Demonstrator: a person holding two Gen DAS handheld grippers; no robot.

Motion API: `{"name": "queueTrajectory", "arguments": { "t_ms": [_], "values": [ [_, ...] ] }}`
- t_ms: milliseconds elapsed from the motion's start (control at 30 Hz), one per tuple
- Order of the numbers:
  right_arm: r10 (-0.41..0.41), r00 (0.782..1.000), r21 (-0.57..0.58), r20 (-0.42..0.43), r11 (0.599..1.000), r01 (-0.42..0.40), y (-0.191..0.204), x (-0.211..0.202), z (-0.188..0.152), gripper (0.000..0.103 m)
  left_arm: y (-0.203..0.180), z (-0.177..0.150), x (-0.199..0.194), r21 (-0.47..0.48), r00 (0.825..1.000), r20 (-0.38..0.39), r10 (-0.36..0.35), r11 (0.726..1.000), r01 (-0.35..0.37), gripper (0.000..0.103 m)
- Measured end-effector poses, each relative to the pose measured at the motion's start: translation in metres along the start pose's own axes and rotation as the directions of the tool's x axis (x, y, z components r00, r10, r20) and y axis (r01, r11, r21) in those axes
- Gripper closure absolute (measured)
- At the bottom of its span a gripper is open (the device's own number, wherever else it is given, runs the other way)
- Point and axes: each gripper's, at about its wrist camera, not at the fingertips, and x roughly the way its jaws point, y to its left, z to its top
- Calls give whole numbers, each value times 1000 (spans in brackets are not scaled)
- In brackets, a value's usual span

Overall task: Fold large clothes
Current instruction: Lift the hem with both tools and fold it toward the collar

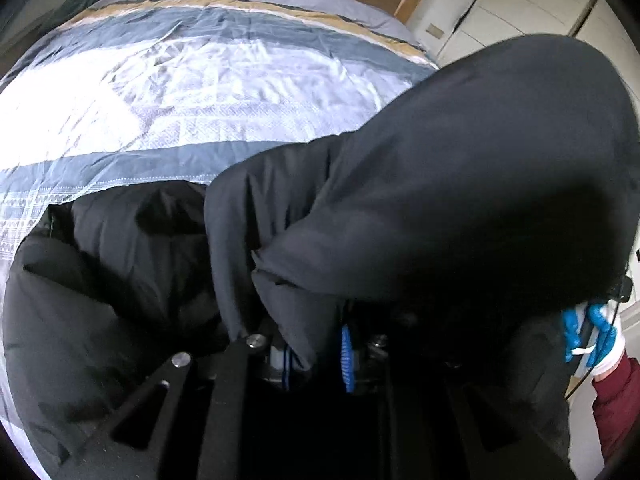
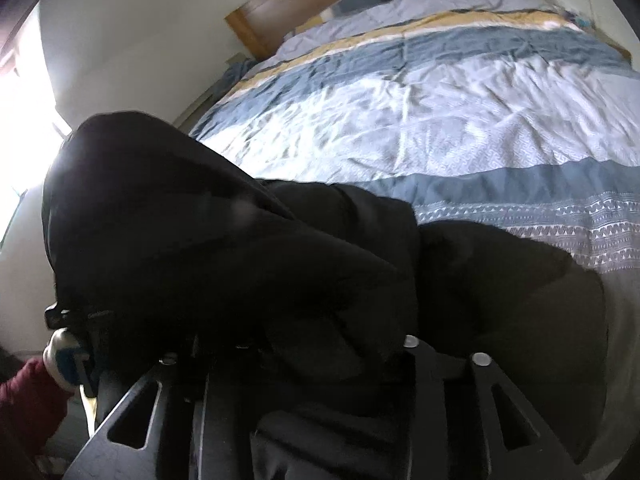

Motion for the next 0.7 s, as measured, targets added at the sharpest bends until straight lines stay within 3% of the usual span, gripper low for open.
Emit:
{"name": "queueTrajectory", "arguments": {
  "t_ms": [100, 300, 500, 700],
  "values": [
    [22, 999, -28, 27, 999, -21, 4, -14, -8, 53, 1, -2, -1, -3, 1000, 7, -3, 1000, 3, 85],
    [7, 998, -95, 59, 995, -2, 14, -40, -21, 44, -6, -12, -3, 15, 1000, 25, -4, 1000, 4, 84],
    [-3, 996, -141, 86, 990, 16, 26, -73, -31, 43, -14, -19, -15, 44, 999, 44, 30, 999, -32, 80],
    [-1, 993, -193, 115, 981, 23, 48, -104, -29, 43, -25, -45, -49, 79, 998, 59, 31, 996, -35, 65]
  ]
}}
